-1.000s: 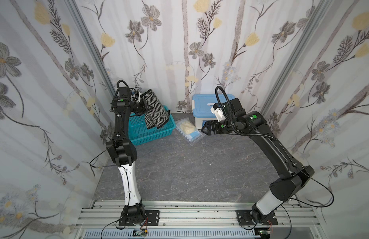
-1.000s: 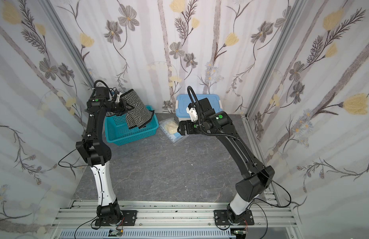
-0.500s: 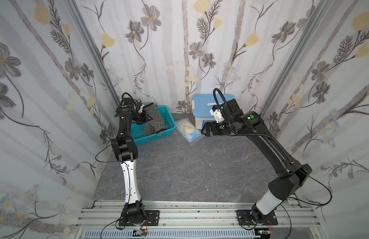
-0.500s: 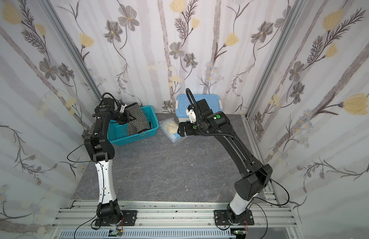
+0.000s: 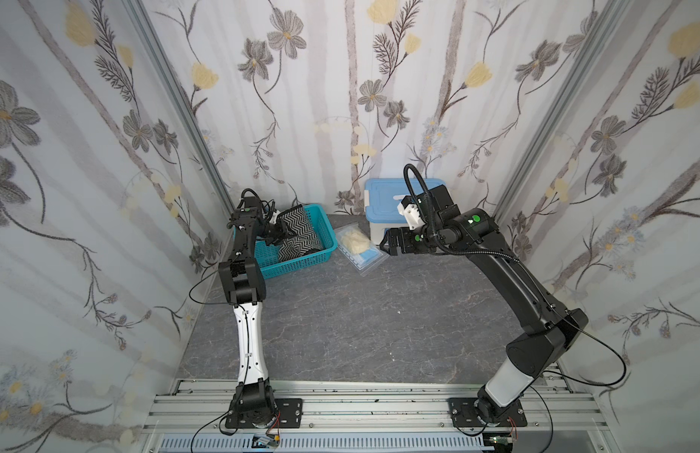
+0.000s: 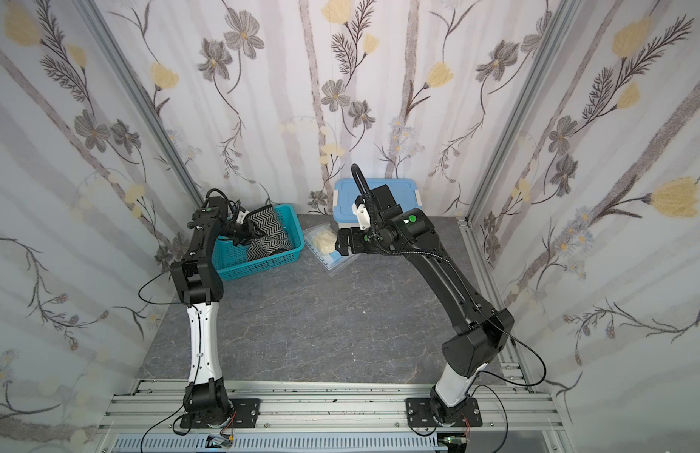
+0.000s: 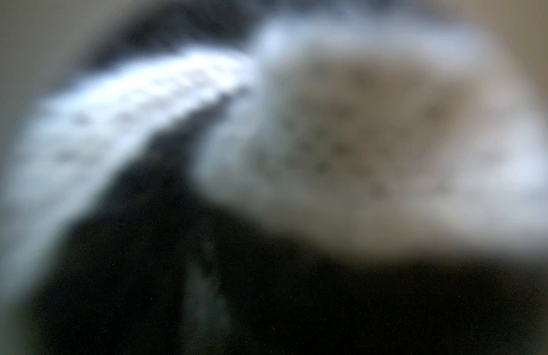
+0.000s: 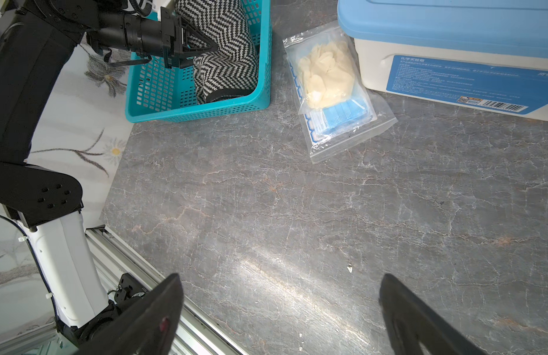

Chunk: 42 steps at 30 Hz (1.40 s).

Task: Roll up the scarf and place it into the basket
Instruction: Place the scarf in the basket.

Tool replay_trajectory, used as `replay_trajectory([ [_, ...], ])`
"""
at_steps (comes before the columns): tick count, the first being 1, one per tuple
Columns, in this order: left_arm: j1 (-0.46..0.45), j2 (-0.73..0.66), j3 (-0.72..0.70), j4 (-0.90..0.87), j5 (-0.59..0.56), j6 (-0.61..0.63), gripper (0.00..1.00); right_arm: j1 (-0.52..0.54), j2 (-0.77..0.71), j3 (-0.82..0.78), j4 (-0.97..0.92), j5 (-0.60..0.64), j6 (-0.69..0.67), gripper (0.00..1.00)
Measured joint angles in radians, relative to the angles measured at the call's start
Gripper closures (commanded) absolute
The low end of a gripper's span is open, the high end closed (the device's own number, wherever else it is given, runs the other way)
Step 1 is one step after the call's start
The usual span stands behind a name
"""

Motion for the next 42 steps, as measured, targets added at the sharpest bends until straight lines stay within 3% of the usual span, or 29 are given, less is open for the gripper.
replay_trajectory([
  [5, -0.006, 0.0, 0.0, 0.032, -0.022, -0.038, 0.02, 0.0, -0.005, -0.001, -0.006, 0.011, 0.0, 0.0],
  [13, -0.023, -0.13, -0.018, 0.016, -0.135, -0.034, 0.0, 0.0, -0.023, -0.023, -0.005, 0.071, -0.005, 0.0],
  [18, -0.024, -0.336, -0.171, 0.03, -0.22, -0.035, 0.0, -0.014, -0.082, -0.083, -0.002, 0.17, -0.011, 0.0],
  [21, -0.024, -0.486, -0.335, 0.044, -0.293, -0.035, 0.0, -0.053, -0.156, -0.159, 0.019, 0.223, -0.013, 0.0],
  [28, -0.026, -0.993, -0.921, 0.188, -0.452, -0.069, 0.0, -0.188, -0.401, -0.493, 0.204, 0.245, -0.017, 0.0],
  [36, -0.024, -1.711, -1.781, 0.614, -0.704, -0.116, 0.0, -0.222, -0.755, -1.08, 0.591, 0.613, 0.059, 0.0],
  [39, -0.029, -1.84, -1.96, 0.716, -0.727, -0.099, 0.0, -0.222, -0.826, -1.313, 0.802, 0.622, -0.026, 0.0],
  [42, -0.029, -1.893, -2.074, 0.838, -0.727, -0.095, 0.0, -0.227, -0.823, -1.422, 0.97, 0.607, -0.119, 0.0],
])
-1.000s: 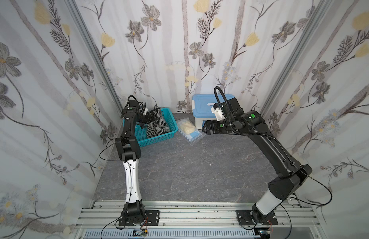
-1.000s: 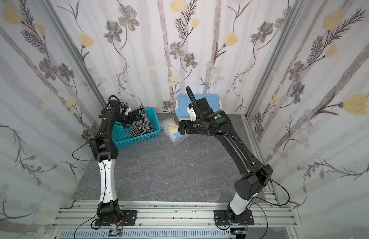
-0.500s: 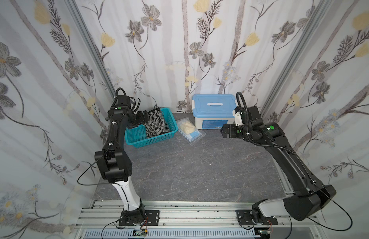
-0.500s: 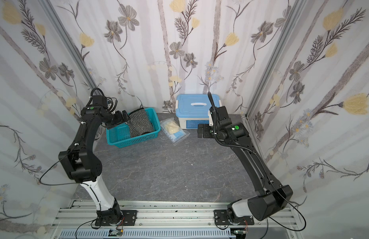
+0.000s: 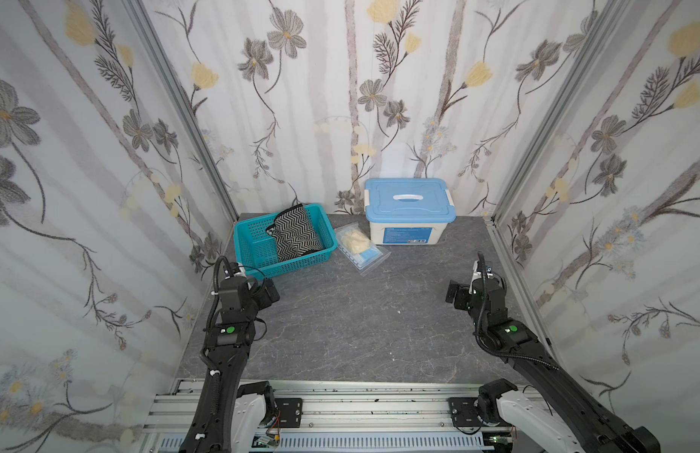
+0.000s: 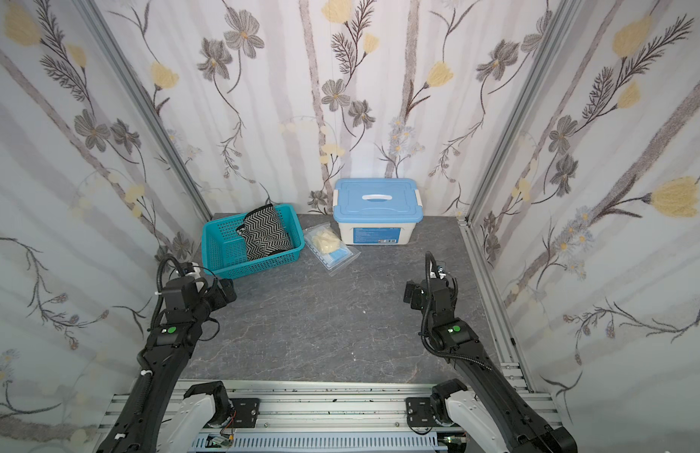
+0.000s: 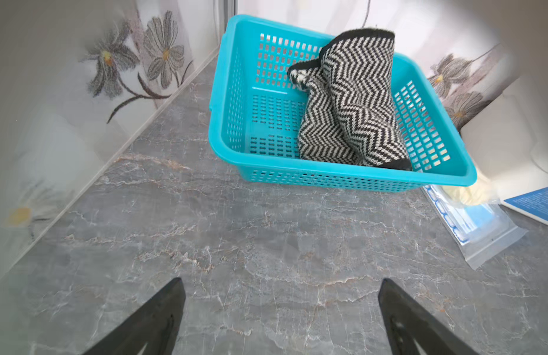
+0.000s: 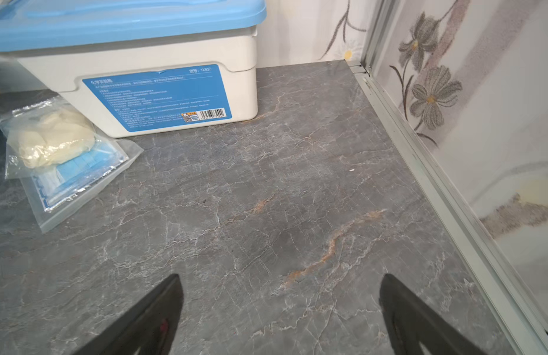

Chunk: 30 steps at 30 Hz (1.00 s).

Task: Roll up the scarf and place it into the basket
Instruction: Place the scarf in the basket, then reset both arms

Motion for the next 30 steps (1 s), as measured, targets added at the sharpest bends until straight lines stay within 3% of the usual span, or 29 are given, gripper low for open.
replay_trajectory([
  [6, 0.0, 0.037, -0.204, 0.262, -0.003, 0.01, 0.0, -0.07, 0.13, -0.031, 0.267, -0.062, -0.158, 0.0],
  [13, -0.019, 0.37, -0.197, 0.581, -0.02, 0.056, 0.0, -0.142, 0.301, -0.078, 0.488, -0.119, -0.242, 0.0],
  [18, -0.059, 0.532, -0.187, 0.759, -0.016, 0.111, 0.0, -0.214, 0.417, -0.084, 0.641, -0.185, -0.253, 0.0],
  [24, -0.068, 0.721, -0.18, 0.992, 0.005, 0.132, 0.0, -0.241, 0.449, -0.102, 0.727, -0.229, -0.235, 0.0],
  [30, -0.072, 0.76, -0.164, 1.04, 0.008, 0.135, 0.0, -0.243, 0.455, -0.102, 0.748, -0.235, -0.229, 0.0],
])
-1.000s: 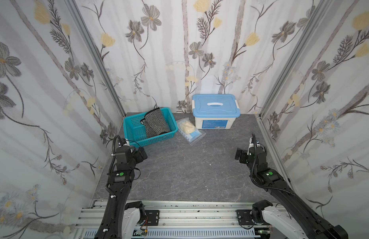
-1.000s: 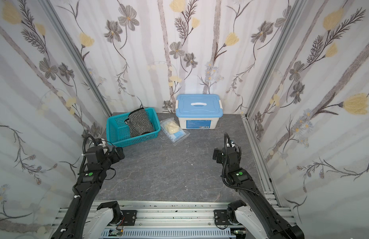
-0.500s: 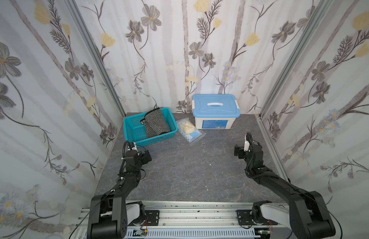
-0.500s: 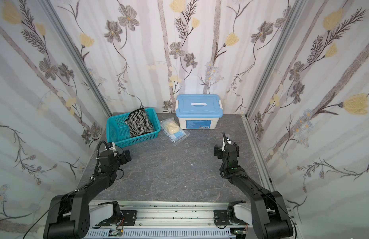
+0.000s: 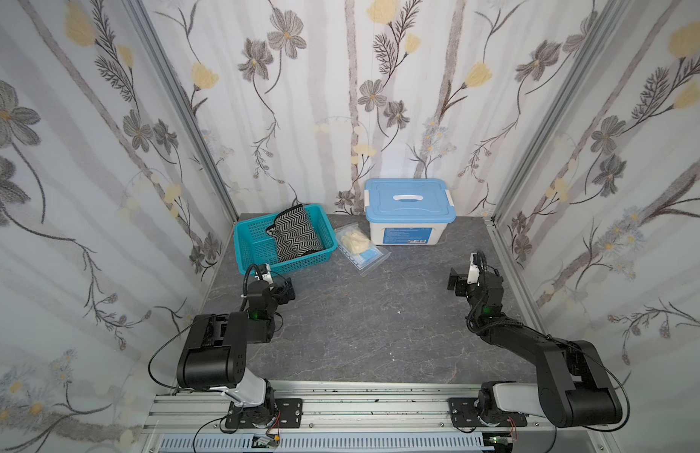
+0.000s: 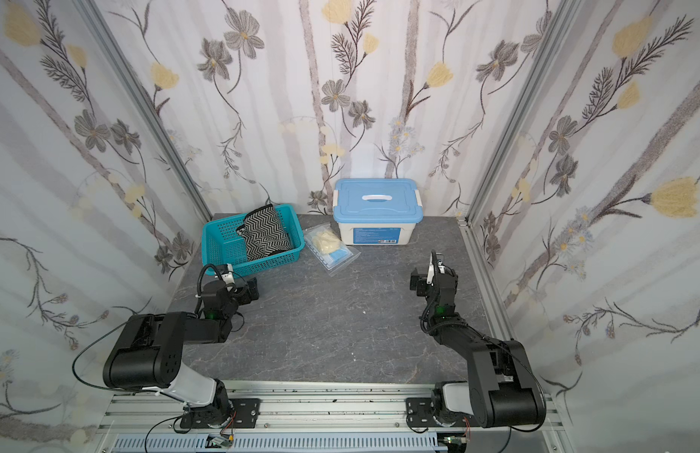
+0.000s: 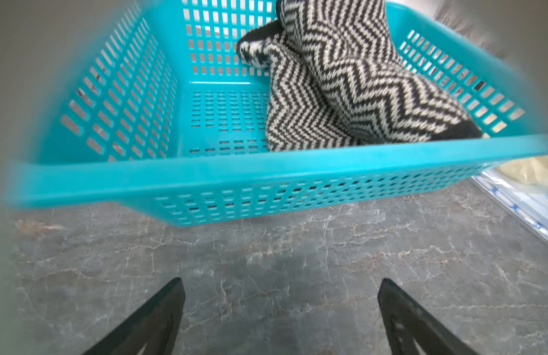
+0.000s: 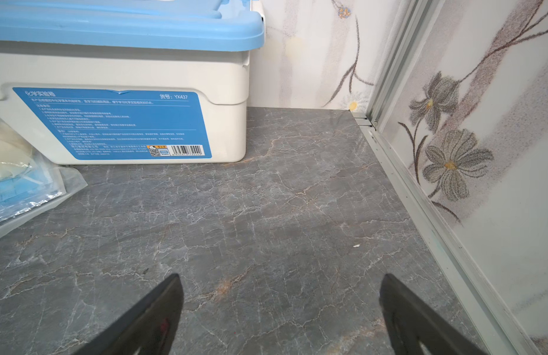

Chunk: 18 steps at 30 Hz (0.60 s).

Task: Roll up the scarf and place it into the basket
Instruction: Reset both arms

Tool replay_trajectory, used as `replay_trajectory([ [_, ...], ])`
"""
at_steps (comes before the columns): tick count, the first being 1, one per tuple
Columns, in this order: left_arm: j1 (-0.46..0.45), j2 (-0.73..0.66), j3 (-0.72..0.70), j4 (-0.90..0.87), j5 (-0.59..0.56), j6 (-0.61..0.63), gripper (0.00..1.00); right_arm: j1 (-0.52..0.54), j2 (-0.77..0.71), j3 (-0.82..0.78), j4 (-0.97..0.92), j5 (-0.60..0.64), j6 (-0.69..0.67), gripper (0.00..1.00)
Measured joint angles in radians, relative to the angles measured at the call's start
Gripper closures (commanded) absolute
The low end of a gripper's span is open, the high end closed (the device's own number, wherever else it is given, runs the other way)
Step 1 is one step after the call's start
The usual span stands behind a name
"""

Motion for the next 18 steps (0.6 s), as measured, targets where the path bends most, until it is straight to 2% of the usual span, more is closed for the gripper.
replay_trajectory([
  [8, -0.061, 0.0, 0.033, -0.007, -0.034, 0.038, 0.0, 0.0, 0.001, 0.0, 0.0, 0.0, 0.0, 0.0],
  [18, -0.054, 0.0, 0.037, -0.019, -0.054, 0.053, 0.0, 0.0, 0.001, 0.001, 0.0, 0.0, 0.0, 0.0],
])
